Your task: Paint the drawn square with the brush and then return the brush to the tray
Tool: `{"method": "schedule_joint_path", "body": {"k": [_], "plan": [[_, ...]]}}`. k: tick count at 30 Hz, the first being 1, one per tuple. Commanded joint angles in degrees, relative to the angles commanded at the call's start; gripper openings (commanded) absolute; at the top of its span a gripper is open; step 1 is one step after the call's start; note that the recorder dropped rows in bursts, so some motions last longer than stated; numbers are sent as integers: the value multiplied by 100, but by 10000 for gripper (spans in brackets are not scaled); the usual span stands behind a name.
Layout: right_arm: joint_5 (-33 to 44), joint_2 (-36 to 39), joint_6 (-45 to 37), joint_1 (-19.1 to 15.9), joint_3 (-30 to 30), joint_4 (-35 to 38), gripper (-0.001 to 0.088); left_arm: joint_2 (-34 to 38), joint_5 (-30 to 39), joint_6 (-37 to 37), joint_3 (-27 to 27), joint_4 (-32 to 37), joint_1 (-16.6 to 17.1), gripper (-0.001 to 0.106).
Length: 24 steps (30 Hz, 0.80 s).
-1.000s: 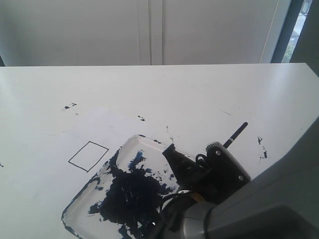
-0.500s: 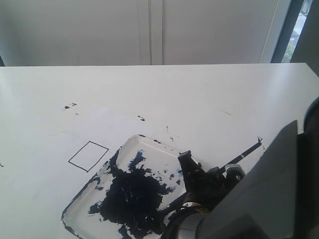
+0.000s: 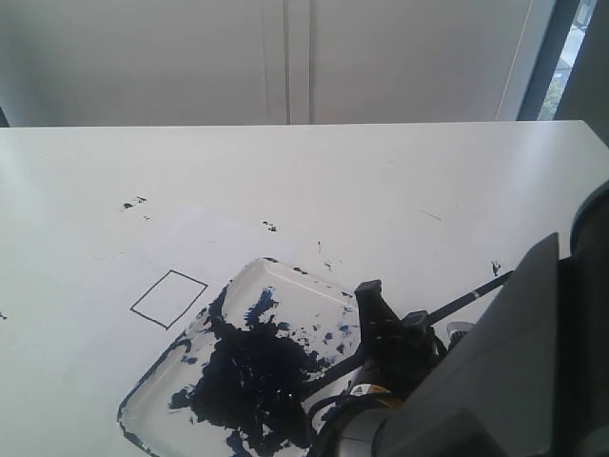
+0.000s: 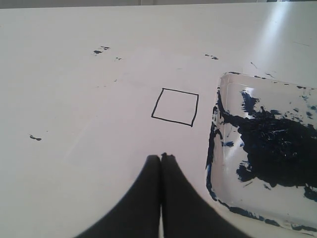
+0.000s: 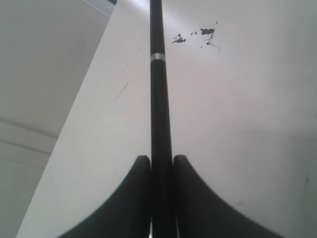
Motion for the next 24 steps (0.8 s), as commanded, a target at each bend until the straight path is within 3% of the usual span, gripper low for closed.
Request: {"method": "schedule_joint_path", "body": {"k": [3, 12, 21, 24], "plan": [[0, 0, 195, 0, 0, 0, 130, 0, 0, 0, 0, 0, 0, 0], [0, -34, 235, 25, 0, 0, 586, 0, 0, 0, 0, 0, 0, 0], [0, -522, 180, 313, 0, 0, 603, 0, 0, 0, 0, 0, 0, 0], [0, -740, -304, 417, 0, 0, 603, 0, 0, 0, 0, 0, 0, 0]]}}
